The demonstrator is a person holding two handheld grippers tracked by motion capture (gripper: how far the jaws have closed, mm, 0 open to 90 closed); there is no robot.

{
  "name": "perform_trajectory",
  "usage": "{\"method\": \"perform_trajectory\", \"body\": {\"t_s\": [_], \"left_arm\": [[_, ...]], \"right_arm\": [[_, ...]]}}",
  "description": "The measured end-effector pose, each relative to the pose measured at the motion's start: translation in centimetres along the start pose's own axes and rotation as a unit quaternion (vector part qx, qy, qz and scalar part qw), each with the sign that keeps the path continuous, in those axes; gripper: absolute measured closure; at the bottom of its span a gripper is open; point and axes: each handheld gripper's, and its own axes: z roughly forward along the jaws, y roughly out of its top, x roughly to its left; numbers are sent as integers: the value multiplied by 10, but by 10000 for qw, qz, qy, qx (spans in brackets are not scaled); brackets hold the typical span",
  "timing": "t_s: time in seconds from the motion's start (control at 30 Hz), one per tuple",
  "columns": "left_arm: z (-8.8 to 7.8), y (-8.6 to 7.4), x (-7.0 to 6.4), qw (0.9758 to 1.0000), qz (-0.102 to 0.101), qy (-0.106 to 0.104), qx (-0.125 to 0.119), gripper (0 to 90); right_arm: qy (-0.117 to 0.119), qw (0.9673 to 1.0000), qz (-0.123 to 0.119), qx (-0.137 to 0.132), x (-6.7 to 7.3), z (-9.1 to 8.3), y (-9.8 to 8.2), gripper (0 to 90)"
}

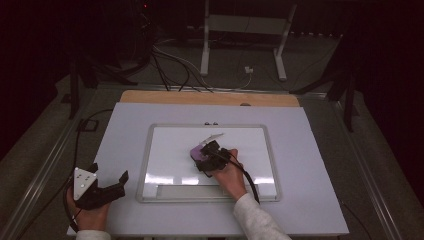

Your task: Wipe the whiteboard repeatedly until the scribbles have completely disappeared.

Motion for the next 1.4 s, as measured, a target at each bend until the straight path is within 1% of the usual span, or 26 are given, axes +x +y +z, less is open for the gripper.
{"method": "perform_trajectory", "body": {"t_s": [0.07, 0.13, 0.17, 0.23, 0.3, 0.37, 0.4, 0.53, 0.67, 0.8, 0.87, 0.9, 0.97, 1.03, 1.07, 1.2, 1.3, 1.37, 1.4], "left_arm": [[0, 0, 0, 10000, 7, -2, 2, 6], [0, 0, 0, 10000, -3, 1, 0, 6], [0, 0, 0, 10000, -6, 3, 0, 6], [0, 0, 1, 10000, 0, 1, 3, 6], [0, 0, 0, 10000, -9, 0, -4, 6], [0, 0, 1, 10000, -2, 3, 4, 6], [0, 0, 1, 10000, -4, 2, -1, 6], [0, 0, 1, 10000, -7, 2, 3, 6], [0, 0, 0, 10000, -3, 7, 6, 6], [0, 0, 0, 10000, -4, 4, 11, 6], [1, 0, 0, 10000, -4, 1, 14, 6], [1, 0, 0, 10000, -4, 1, 16, 6], [1, 0, -1, 10000, 6, -3, 17, 6], [1, 0, -1, 10000, 9, -3, 21, 6], [1, 0, -1, 10000, 9, -1, 21, 6], [1, 0, -1, 10000, 6, -3, 21, 6], [1, 0, -1, 10000, 9, -7, 23, 6], [1, 0, -1, 10000, 6, -10, 19, 6], [1, 0, -1, 10000, 4, -6, 16, 6]], "right_arm": [[88, 9999, -108, 17, 9, 0, 0, 413], [164, 9996, -208, 17, 15, 1, 0, 413], [172, 9995, -246, 16, 15, 1, 0, 413], [217, 9996, -197, 21, 14, 0, 1, 413], [80, 9998, -160, 21, 10, 0, 1, 413], [-24, 10000, -32, 12, 2, 0, 1, 413], [-120, 9999, 15, 0, -3, 0, 1, 413], [-462, 9984, 317, 17, -28, -4, -2, 413], [-742, 9950, 668, 32, -56, -10, -8, 413], [-1043, 9899, 959, 56, -81, -16, -15, 413], [-1069, 9879, 1122, 65, -89, -18, -17, 413], [-1047, 9877, 1157, 65, -90, -18, -18, 413], [-1114, 9880, 1066, 76, -86, -18, -16, 413], [-894, 9910, 991, 75, -78, -15, -14, 413], [-853, 9921, 915, 59, -73, -14, -13, 413], [-518, 9966, 643, 46, -48, -8, -7, 413], [-282, 9989, 377, 72, -27, -4, -3, 413], [-132, 9998, 145, 91, -11, -2, 0, 413], [-15, 9999, 41, 97, -3, -1, 1, 413]]}}
